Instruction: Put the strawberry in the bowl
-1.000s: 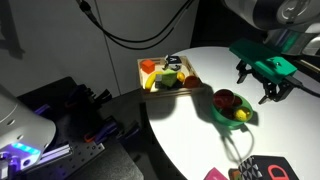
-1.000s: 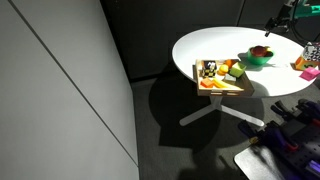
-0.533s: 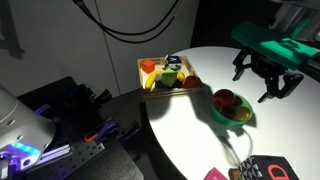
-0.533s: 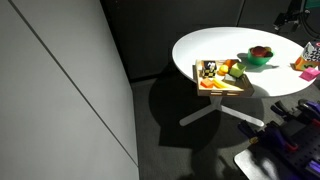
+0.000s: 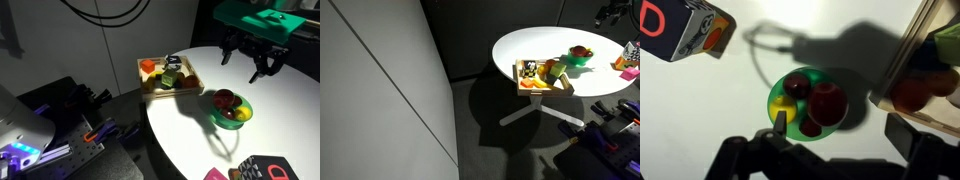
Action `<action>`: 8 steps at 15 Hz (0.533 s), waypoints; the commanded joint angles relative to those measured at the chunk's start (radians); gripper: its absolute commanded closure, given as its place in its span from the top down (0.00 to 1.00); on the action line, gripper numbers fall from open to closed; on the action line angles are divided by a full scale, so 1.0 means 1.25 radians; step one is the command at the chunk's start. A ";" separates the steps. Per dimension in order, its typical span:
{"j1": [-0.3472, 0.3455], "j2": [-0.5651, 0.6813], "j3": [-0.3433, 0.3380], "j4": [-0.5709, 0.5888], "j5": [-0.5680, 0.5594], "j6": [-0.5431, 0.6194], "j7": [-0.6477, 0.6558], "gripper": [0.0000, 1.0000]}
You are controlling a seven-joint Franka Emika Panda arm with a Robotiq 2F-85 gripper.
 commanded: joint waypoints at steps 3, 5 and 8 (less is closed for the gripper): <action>0.043 -0.104 0.003 -0.109 0.007 0.063 -0.048 1.00; 0.059 -0.125 0.008 -0.132 0.022 0.094 -0.052 1.00; 0.079 -0.152 0.019 -0.167 0.053 0.125 -0.056 1.00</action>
